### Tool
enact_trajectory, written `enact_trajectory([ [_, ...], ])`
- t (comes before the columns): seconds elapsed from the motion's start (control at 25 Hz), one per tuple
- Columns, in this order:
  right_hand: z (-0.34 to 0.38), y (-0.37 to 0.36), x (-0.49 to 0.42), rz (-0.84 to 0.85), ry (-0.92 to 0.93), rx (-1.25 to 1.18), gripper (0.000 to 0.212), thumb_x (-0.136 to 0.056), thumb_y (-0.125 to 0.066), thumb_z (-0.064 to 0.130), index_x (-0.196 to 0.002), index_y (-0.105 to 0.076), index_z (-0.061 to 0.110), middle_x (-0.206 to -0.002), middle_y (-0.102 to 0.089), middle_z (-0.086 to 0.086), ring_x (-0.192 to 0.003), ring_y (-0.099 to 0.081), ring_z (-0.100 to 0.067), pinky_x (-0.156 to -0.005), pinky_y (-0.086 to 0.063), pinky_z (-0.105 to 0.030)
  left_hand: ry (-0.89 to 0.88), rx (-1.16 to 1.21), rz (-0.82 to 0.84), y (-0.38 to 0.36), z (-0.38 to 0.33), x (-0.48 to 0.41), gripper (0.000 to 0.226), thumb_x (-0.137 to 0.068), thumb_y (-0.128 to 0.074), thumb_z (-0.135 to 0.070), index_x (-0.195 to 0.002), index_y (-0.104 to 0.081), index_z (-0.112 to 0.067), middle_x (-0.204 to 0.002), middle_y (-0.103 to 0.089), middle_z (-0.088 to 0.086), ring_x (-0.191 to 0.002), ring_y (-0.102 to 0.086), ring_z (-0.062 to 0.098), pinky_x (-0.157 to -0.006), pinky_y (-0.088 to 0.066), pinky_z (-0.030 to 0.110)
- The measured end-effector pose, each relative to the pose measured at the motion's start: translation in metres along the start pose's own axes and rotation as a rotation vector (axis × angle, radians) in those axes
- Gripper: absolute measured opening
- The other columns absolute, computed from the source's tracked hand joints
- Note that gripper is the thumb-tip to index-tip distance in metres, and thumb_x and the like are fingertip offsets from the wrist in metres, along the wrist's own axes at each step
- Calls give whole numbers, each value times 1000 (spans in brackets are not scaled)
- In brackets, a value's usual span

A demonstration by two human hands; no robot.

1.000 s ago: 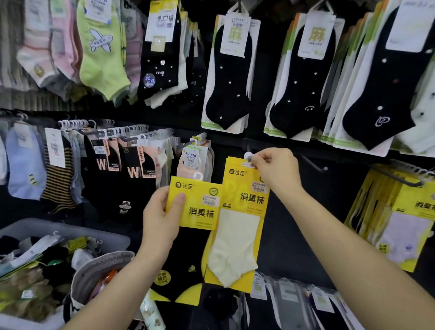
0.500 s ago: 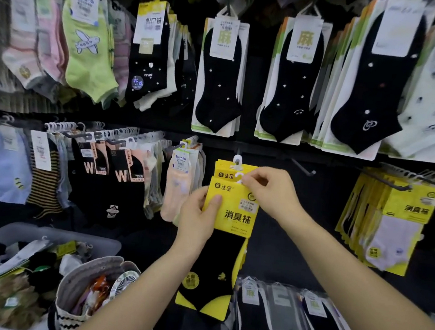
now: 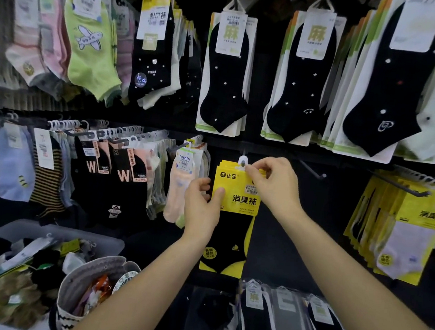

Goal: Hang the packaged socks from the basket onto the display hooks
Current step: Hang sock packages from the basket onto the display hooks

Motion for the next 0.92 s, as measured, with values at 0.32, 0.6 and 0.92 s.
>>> enact_trajectory([
  [0.32, -37, -46, 32, 213, -117, -331, 41, -95, -49, 30, -133, -37, 22, -115, -50, 11, -114, -52, -15, -85, -41, -29, -81, 78, 304, -28, -8, -16, 33, -89, -53, -24, -121, -48, -19, -102, -63, -6, -94, -61, 2, -87, -50, 29],
  [0.6, -49, -56, 13, 213, -172, -299, 45, -95, -49, 27, -137, -33, 19, -128, -52, 1, -119, -49, -18, -94, -43, -34, -72, 101, 390, -39, -4, -35, 24, -95, -47, -8, -118, -49, -15, -99, -64, -5, -85, -62, -5, -79, -53, 18],
  [0.92, -129, -67, 168, 450, -346, -183, 68, -94, -44, 42, -149, -17, 12, -152, -31, -6, -137, -33, -17, -110, -30, -28, 279, -101, 384, 14, 119, 78, 62, -91, -57, -26, -145, -27, -15, -146, -38, 5, -134, -37, 18, -112, -33, 41],
])
Point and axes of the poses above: each hand's wrist, its own x-axis away from the middle knuckle, its own y-axis out of the back of the hand, z = x × y, the point moved 5 cm from there along -x, towards the middle knuckle
